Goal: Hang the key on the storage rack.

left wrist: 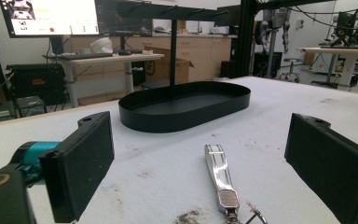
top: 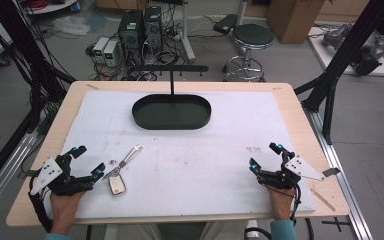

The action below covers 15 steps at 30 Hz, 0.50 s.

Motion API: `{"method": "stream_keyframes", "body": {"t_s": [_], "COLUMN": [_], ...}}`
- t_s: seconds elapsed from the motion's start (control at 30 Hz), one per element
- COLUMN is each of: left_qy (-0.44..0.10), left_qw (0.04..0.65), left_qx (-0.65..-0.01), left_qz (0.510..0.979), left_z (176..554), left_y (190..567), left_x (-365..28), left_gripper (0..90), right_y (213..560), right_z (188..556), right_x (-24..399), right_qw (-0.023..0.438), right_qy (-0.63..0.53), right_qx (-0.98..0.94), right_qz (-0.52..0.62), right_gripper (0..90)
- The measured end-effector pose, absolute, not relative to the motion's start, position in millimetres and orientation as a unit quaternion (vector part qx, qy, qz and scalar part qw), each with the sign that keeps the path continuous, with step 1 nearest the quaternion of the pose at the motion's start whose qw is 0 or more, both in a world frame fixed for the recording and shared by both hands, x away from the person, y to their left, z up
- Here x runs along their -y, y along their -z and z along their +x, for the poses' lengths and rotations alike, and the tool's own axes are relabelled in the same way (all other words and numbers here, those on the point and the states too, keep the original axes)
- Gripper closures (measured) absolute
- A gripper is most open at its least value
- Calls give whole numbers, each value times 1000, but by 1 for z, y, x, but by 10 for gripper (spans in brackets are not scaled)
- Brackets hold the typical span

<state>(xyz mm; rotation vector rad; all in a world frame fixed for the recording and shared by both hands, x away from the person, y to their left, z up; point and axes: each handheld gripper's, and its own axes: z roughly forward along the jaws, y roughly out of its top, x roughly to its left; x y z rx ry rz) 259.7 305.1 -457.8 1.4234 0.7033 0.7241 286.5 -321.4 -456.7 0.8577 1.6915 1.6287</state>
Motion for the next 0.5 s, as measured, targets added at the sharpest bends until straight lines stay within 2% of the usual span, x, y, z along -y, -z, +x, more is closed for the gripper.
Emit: {"method": "stream_keyframes", "body": {"t_s": [0.5], "left_qy": [-312], "left_qw": [643], "left_qx": [-313], "left_qz": [625], "left_z": [261], "left_y": [457], "left_x": [-305], "left_gripper": [85], "right_y": [457], "right_z": [286], "right_x": [321], "right_qw": [320], "right_qy": [-617], "right_qx": [-641], "right_qz": [325], "right_gripper": [62]}}
